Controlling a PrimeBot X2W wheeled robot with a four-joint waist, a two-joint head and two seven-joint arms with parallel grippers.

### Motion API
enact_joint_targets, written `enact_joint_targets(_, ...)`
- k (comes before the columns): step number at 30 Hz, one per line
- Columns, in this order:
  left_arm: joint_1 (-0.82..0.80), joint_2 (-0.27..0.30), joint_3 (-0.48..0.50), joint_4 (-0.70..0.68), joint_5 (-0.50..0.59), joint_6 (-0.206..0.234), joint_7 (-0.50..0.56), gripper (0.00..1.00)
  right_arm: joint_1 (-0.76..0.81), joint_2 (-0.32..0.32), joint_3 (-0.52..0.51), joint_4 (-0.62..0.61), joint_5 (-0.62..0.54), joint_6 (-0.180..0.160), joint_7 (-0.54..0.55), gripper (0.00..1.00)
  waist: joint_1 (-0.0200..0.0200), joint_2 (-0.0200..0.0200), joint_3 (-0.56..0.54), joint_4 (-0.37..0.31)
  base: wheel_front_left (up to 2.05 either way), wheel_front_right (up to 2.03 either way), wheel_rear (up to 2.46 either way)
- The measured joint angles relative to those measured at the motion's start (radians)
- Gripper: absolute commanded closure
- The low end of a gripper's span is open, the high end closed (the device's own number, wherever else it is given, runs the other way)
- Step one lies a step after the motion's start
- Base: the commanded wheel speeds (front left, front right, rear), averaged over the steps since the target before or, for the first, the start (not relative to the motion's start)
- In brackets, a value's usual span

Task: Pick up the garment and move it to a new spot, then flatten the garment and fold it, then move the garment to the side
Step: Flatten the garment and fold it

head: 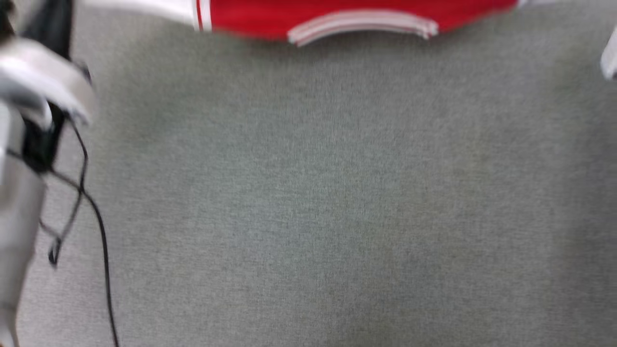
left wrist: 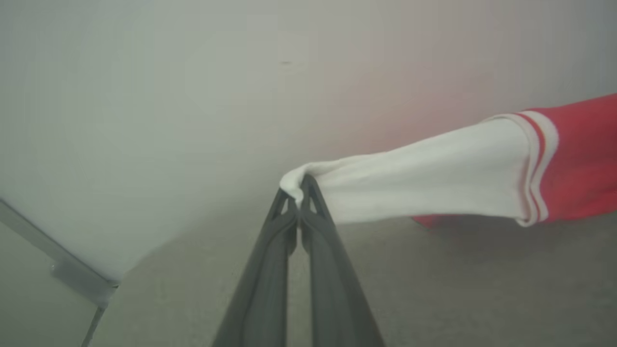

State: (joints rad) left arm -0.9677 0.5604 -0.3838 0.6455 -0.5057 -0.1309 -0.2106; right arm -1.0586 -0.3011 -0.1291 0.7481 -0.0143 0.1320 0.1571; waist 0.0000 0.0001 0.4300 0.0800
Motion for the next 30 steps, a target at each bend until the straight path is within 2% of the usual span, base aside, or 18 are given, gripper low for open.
enact_joint_targets(6, 0.212, 0.014, -0.012, -0.057, -0.056, 0.004, 0.081, 1.00, 0.176, -0.042, 0.046, 0.014, 0.100, 0.000, 0.070, 1.00, -0.0002, 0.0000, -0.095, -0.001, 0.00, 0.00, 0.00)
enact_joint_targets(12, 0.409, 0.036, -0.032, -0.156, -0.099, 0.029, 0.174, 1.00, 0.351, -0.074, 0.058, -0.003, 0.212, 0.001, 0.151, 1.00, -0.0003, 0.0000, -0.187, 0.001, 0.00, 0.00, 0.00)
enact_joint_targets(19, 0.625, 0.069, -0.053, -0.319, -0.149, 0.092, 0.292, 1.00, 0.572, -0.103, 0.057, -0.053, 0.340, 0.001, 0.251, 1.00, -0.0004, 0.0000, -0.294, 0.000, 0.00, 0.00, 0.00)
enact_joint_targets(24, 0.786, 0.100, -0.044, -0.438, -0.204, 0.141, 0.350, 1.00, 0.714, -0.125, 0.055, -0.132, 0.419, 0.001, 0.314, 1.00, -0.0004, 0.0000, -0.358, -0.007, 0.00, 0.00, 0.00)
enact_joint_targets(30, 0.963, 0.150, -0.032, -0.555, -0.254, 0.196, 0.398, 1.00, 0.891, -0.140, 0.038, -0.265, 0.524, 0.001, 0.451, 1.00, -0.0004, 0.0000, -0.424, -0.009, 0.00, 0.00, 0.00)
